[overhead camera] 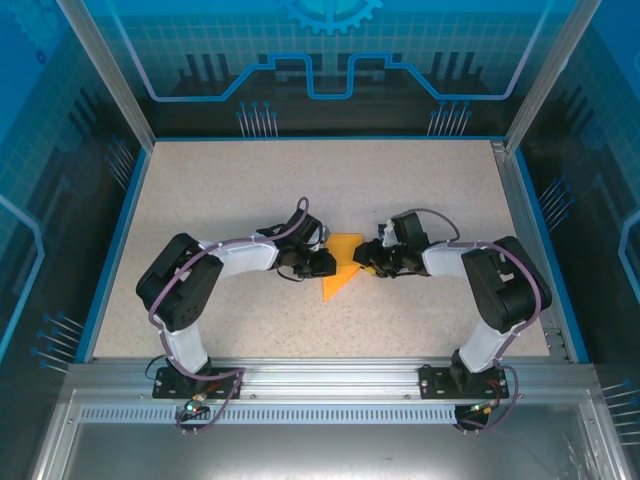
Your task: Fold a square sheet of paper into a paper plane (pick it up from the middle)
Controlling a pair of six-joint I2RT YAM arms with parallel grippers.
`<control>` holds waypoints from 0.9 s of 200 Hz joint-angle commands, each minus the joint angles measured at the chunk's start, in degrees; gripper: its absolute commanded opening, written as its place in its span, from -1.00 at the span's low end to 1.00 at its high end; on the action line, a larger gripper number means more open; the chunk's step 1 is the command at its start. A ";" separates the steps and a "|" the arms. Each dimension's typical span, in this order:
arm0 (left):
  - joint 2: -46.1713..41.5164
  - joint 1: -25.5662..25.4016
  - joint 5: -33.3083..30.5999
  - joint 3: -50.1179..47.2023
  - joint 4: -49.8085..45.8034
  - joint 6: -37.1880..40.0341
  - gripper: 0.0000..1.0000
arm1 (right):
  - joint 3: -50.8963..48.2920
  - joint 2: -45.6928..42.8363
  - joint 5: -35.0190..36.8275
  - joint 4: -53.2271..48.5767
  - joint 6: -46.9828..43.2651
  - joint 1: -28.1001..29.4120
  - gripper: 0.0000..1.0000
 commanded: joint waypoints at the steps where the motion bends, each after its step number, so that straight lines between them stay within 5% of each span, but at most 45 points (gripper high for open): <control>1: -0.78 -0.15 -0.84 -0.32 -0.84 2.03 -0.57 | 1.61 1.02 -1.86 1.28 0.47 0.58 -0.17; 61: -5.89 -1.17 -2.51 -2.75 -0.04 1.23 -0.17 | 3.79 2.22 -3.53 -0.18 -2.47 0.32 -0.17; 111: -9.19 -10.87 -19.58 -2.04 -5.24 -1.16 -0.01 | 5.83 4.28 -7.03 -0.51 -4.26 -0.43 -0.17; 180: -2.05 -19.27 -35.27 2.38 -9.00 -2.18 0.08 | 8.29 6.08 -11.81 -2.78 -6.91 -1.18 -0.18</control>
